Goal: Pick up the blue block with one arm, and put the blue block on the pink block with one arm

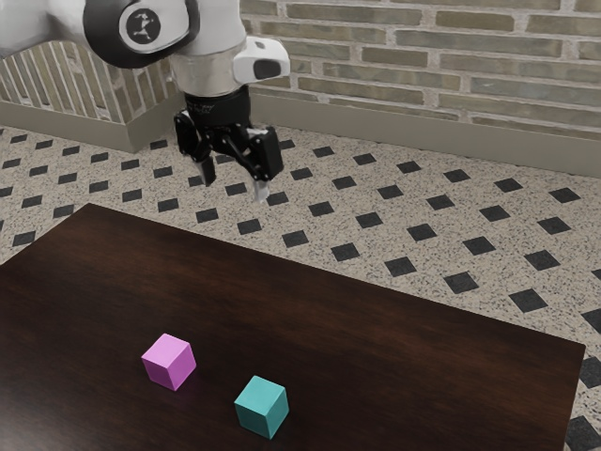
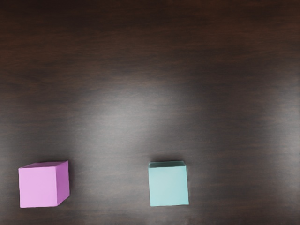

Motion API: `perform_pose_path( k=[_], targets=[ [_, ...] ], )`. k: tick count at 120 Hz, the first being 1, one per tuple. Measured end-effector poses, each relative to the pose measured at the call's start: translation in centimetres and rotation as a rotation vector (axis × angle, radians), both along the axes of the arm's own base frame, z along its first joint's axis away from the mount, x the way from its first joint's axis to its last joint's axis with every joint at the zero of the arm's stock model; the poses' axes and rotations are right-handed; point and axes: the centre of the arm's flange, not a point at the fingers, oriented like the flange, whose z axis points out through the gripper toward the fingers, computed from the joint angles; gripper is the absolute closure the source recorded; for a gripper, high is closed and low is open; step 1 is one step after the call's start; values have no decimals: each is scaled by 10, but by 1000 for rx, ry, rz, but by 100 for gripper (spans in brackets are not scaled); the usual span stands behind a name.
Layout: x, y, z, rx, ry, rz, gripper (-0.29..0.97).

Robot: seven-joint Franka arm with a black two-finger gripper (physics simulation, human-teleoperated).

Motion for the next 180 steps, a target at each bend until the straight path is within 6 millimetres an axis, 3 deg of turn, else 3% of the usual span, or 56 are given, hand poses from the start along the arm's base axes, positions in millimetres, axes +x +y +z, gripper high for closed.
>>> perform_pose_path(
  k=[6, 15, 26, 31, 62, 81, 102, 147, 168, 180],
  targets=[
    [2, -4, -18, -6, 9, -7, 1],
    [6, -6, -26, -24, -5, -7, 2],
    [-2, -41, -42, -58, -14, -63, 3],
    [-11, -46, -53, -78, -7, -72, 3],
    [-59, -21, -119, -132, 29, -19, 1],
    [-74, -10, -171, -120, 53, 18, 3],
    [-67, 7, -213, -108, 34, 67, 7],
    [-64, 7, -295, -95, 20, 76, 21],
    [-63, 7, -327, -107, 23, 86, 23],
    [-60, 6, -334, -123, 11, 89, 23]
  ],
)
